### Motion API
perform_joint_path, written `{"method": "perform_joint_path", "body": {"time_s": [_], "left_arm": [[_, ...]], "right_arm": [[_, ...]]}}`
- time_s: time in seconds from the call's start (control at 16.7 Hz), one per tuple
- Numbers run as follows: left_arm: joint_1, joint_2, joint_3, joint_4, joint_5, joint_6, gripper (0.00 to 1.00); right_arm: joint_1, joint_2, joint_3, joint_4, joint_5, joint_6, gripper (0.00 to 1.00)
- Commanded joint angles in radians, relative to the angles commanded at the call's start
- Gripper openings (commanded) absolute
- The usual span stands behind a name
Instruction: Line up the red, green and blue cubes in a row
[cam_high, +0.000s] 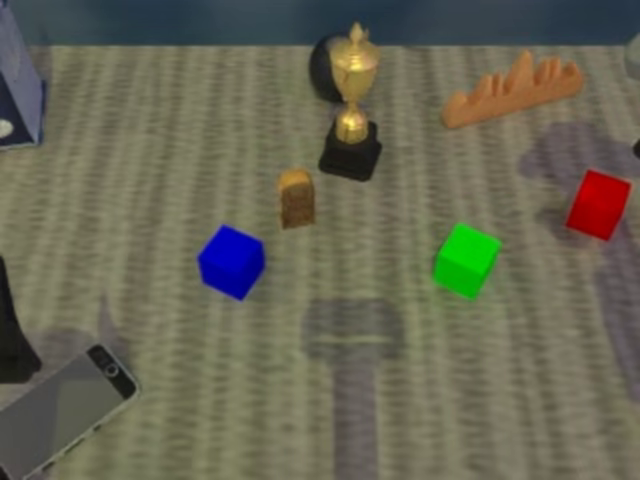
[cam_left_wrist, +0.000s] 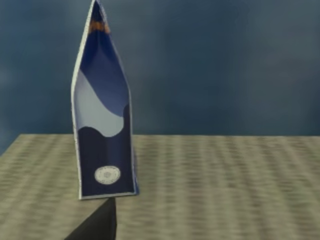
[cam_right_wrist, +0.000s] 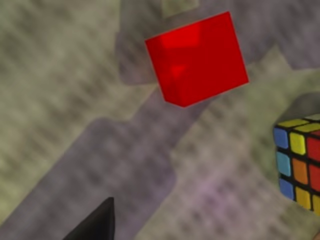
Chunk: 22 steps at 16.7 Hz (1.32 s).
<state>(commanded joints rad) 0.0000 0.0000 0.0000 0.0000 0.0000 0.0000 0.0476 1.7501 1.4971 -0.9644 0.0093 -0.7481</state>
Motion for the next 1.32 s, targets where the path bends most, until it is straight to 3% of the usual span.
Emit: {"method": "perform_joint_path", "body": {"time_s": [0.3, 0.6, 1.02, 1.32], "left_arm": [[0.0, 0.0, 0.0, 0.0, 0.0, 0.0, 1.0], [0.0, 0.0, 0.0, 0.0, 0.0, 0.0, 1.0], [0.0, 0.0, 0.0, 0.0, 0.0, 0.0, 1.0], [0.0, 0.0, 0.0, 0.0, 0.0, 0.0, 1.0]], "right_arm": [[0.011, 0.398, 0.371, -0.224, 0.0, -0.181, 1.0], [0.017, 0.605, 0.591, -0.332, -0.004, -0.278, 1.0], [0.012, 0.62, 0.602, -0.334, -0.004, -0.285, 1.0], [0.017, 0.659, 0.484, -0.173, -0.004, -0.285, 1.0]]}}
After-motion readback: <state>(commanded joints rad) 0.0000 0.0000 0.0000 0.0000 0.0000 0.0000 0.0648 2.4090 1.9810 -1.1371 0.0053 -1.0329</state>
